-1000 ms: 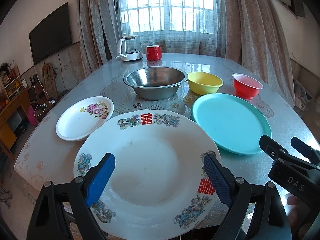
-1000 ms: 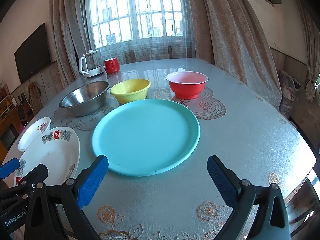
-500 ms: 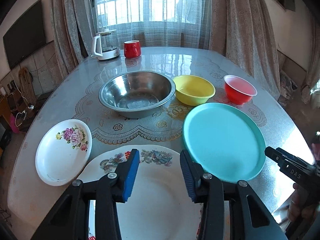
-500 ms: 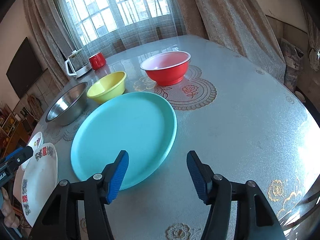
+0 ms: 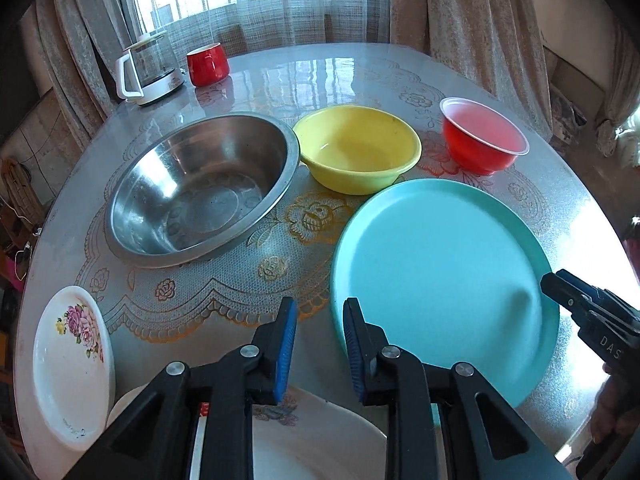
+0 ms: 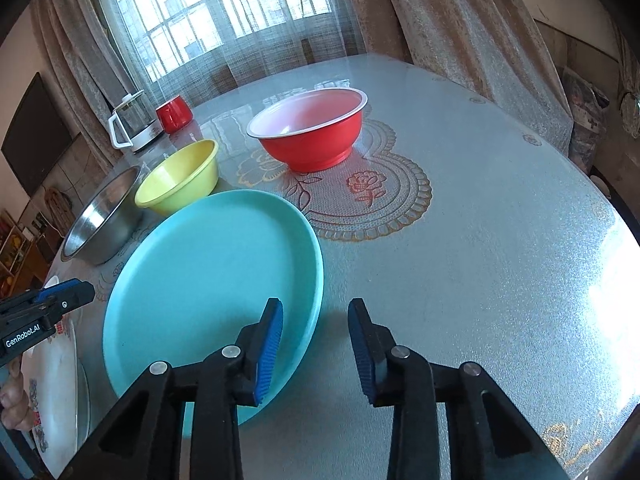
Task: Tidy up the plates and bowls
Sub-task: 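Move the right gripper past the teal plate toward the small floral plate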
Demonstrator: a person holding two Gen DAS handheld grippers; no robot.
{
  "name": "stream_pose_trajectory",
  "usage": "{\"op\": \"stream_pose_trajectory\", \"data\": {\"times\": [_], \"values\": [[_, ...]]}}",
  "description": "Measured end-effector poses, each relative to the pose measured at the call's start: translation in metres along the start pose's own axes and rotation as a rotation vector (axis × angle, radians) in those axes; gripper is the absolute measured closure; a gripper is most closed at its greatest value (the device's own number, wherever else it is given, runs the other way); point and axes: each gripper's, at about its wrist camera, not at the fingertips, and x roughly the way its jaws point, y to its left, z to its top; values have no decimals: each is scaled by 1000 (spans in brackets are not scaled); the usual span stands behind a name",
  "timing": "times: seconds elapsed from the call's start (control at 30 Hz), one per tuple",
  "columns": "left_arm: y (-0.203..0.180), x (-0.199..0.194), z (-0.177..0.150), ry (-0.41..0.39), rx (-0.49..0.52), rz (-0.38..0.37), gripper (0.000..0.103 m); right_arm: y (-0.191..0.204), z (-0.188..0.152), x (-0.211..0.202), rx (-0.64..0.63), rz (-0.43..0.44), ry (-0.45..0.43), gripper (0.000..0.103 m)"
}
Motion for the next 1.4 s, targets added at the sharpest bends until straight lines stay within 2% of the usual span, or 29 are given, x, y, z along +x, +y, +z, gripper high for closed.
{"op": "stream_pose_trajectory", "data": {"times": [0.17, 0.27, 0.33, 0.5, 0.8, 1.03, 1.4], "values": [[-9, 19, 6, 31, 61, -2, 79, 6, 0, 3, -44, 12, 4, 77], [-13, 28, 6, 38, 96, 0, 90, 9, -2, 3, -77, -7, -4, 81], [-15, 28, 7, 39, 109, 10, 90, 9, -3, 3, -88, -13, -10, 86], [-11, 25, 2, 28, 119, 7, 90, 5, -2, 3, -75, 0, -7, 90], [-1, 21, -2, 42, 117, 5, 91, 12, -7, 0, -72, 53, 15, 91], [-3, 14, -9, 23, 133, 7, 91, 17, -15, -5, -95, 30, 5, 90], [5, 3, -14, 1, 30, -29, 91, 21, -18, -7, -106, 24, 8, 90]]}}
